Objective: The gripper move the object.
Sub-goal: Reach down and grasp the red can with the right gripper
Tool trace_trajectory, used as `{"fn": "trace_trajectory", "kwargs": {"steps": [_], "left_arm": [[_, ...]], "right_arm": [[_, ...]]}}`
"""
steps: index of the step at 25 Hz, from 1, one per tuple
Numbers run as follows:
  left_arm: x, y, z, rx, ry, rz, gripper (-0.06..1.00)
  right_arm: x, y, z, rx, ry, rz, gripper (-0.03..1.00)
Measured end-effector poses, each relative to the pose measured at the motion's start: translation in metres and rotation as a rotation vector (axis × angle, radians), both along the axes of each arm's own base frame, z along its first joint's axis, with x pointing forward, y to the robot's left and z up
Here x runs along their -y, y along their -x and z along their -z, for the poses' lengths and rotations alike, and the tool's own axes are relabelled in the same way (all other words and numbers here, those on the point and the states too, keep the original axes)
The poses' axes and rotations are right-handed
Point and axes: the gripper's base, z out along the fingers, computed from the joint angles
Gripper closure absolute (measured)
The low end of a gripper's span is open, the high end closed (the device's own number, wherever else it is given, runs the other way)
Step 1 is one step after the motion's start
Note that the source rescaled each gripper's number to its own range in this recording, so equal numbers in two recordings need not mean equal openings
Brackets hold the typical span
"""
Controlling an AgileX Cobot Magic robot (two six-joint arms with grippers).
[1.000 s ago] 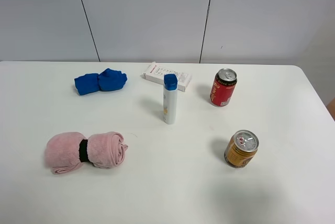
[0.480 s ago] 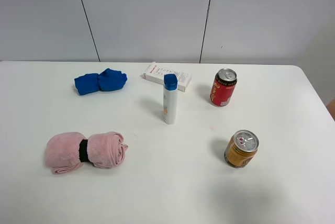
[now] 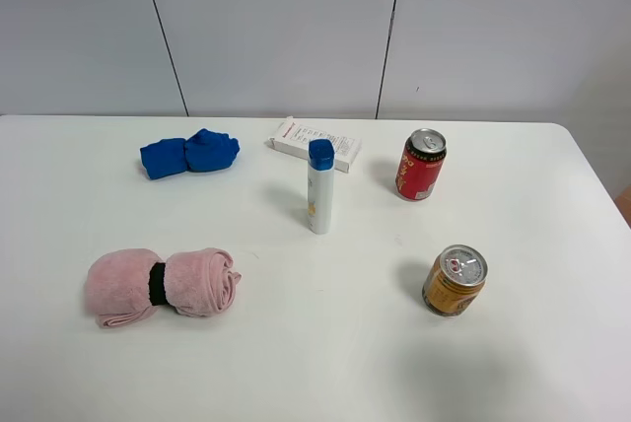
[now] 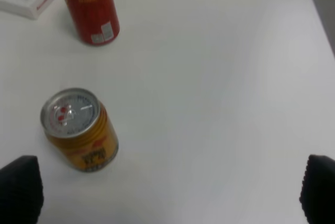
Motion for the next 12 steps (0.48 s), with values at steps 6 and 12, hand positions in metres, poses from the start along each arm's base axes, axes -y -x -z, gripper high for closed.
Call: {"fn": "trace_trajectory", "kwargs": {"steps": [6, 12], "left_arm": [[0.0, 0.0, 0.0, 0.0, 0.0, 0.0, -0.06], [0.0, 0.0, 0.0, 0.0, 0.0, 0.0, -0.06]], "right_arm": [[-0.002, -0.041, -0.007, -0.222, -0.028, -0.012, -0.01], [-0.003, -0.113, -0.041, -0.35, -0.043, -0.01, -0.01]]}}
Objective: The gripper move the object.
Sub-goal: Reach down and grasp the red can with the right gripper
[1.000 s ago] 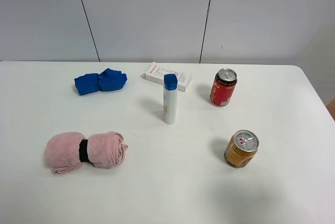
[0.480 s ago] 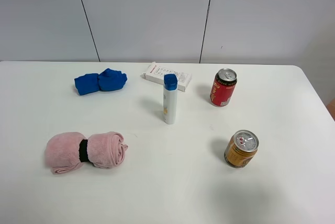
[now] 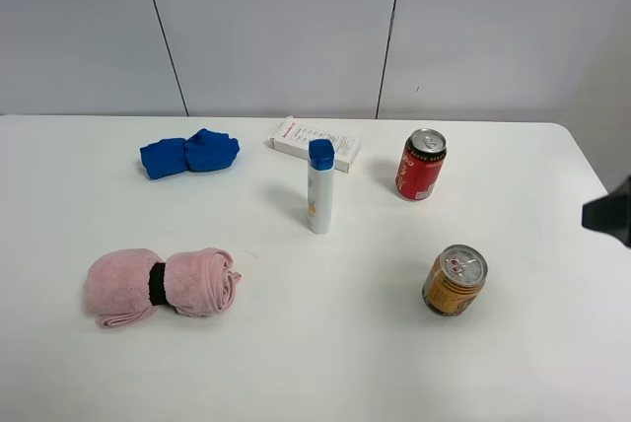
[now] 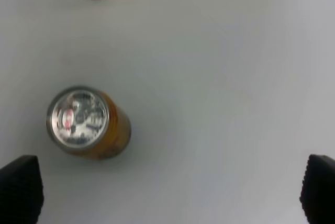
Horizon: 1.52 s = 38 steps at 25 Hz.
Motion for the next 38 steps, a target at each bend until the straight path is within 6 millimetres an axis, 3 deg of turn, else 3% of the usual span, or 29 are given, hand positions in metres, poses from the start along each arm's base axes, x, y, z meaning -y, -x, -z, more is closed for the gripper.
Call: {"fn": "trace_trajectory", "kwargs": {"steps": [4, 8, 13, 17, 22, 28, 38], "left_arm": [[0.0, 0.0, 0.0, 0.0, 0.0, 0.0, -0.06], [0.0, 0.0, 0.0, 0.0, 0.0, 0.0, -0.06], [0.0, 0.0, 0.0, 0.0, 0.0, 0.0, -0.06], [0.0, 0.0, 0.0, 0.0, 0.0, 0.0, -0.06], [0.0, 0.0, 0.0, 0.0, 0.0, 0.0, -0.06], [0.0, 0.0, 0.0, 0.0, 0.0, 0.0, -0.06], [0.0, 0.0, 0.0, 0.0, 0.0, 0.0, -0.06]], "right_arm": [[-0.004, -0.057, -0.016, -0.065, 0.006, -0.03, -0.01], [-0.024, -0.113, -0.024, -0.101, 0.031, -0.137, 0.01], [-0.046, -0.177, -0.018, -0.149, 0.057, -0.2, 0.02], [-0.057, -0.212, -0.005, -0.182, 0.081, -0.225, 0.02], [-0.069, -0.239, 0.023, -0.221, 0.086, -0.243, 0.02], [-0.076, -0.257, 0.053, -0.252, 0.09, -0.25, 0.02], [-0.084, -0.276, 0.078, -0.205, 0.08, -0.255, 0.02]]}}
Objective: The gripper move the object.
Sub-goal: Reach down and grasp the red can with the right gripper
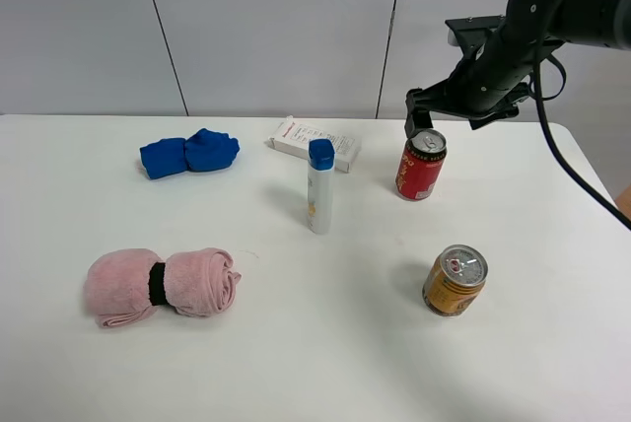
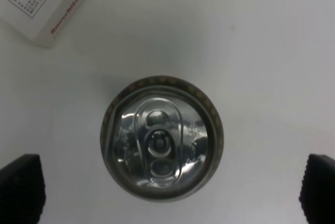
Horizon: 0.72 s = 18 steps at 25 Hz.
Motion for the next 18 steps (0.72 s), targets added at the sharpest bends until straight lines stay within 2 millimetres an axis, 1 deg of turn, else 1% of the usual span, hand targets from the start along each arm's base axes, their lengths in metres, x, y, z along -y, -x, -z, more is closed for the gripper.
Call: {"fn": "trace_trajectory", "kwargs": {"steps": [4, 9, 14, 18], "left_arm": [[0.0, 0.0, 0.0, 0.0, 0.0, 0.0, -0.06], [0.0, 0.0, 0.0, 0.0, 0.0, 0.0, -0.06], [0.0, 0.0, 0.0, 0.0, 0.0, 0.0, -0.06], [0.0, 0.0, 0.0, 0.0, 0.0, 0.0, -0.06]], "right_arm": [[-0.002, -0.006, 0.012, -0.003, 0.0, 0.0, 0.02], [-0.008, -0.011, 0.031, -0.023, 0.006, -0.011, 0.02], [-0.013, -0.016, 0.043, -0.018, 0.005, -0.019, 0.02], [-0.017, -0.019, 0.057, -0.031, 0.009, -0.026, 0.02]]}}
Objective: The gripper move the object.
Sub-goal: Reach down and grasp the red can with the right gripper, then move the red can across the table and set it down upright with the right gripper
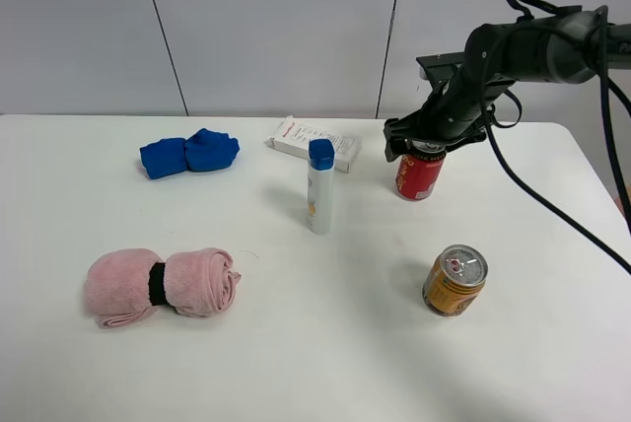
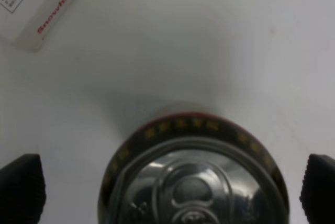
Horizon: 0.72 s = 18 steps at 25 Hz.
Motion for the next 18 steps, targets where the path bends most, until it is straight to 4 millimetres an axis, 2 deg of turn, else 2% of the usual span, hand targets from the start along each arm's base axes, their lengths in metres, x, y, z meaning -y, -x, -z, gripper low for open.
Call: {"fn": "trace_trajectory", "kwargs": {"steps": [6, 8, 9, 11, 13, 14, 15, 18], "left_arm": [[0.0, 0.0, 0.0, 0.0, 0.0, 0.0, -0.06], [0.0, 0.0, 0.0, 0.0, 0.0, 0.0, -0.06], [0.0, 0.0, 0.0, 0.0, 0.0, 0.0, -0.06], [0.0, 0.0, 0.0, 0.0, 0.0, 0.0, -0.06], [0.0, 0.0, 0.0, 0.0, 0.0, 0.0, -0.06], [0.0, 0.0, 0.0, 0.0, 0.0, 0.0, -0.06], [0.0, 0.0, 0.0, 0.0, 0.0, 0.0, -0.06], [0.0, 0.0, 0.0, 0.0, 0.0, 0.0, -0.06]], "right_arm": [[-0.001, -0.002, 0.016, -0.032, 0.007, 0.0, 0.04], [-0.001, -0.002, 0.019, -0.041, 0.009, 0.0, 0.12], [-0.001, -0.002, 0.021, -0.045, 0.01, 0.0, 0.18], [-0.001, -0.002, 0.022, -0.047, 0.011, 0.0, 0.4], [-0.001, -0.003, 0.022, -0.046, 0.013, -0.002, 0.69], [-0.001, -0.003, 0.022, -0.046, 0.013, -0.002, 0.9], [-0.001, -0.003, 0.022, -0.045, 0.013, -0.002, 0.97], [-0.001, -0.003, 0.022, -0.045, 0.013, -0.002, 0.97]]}}
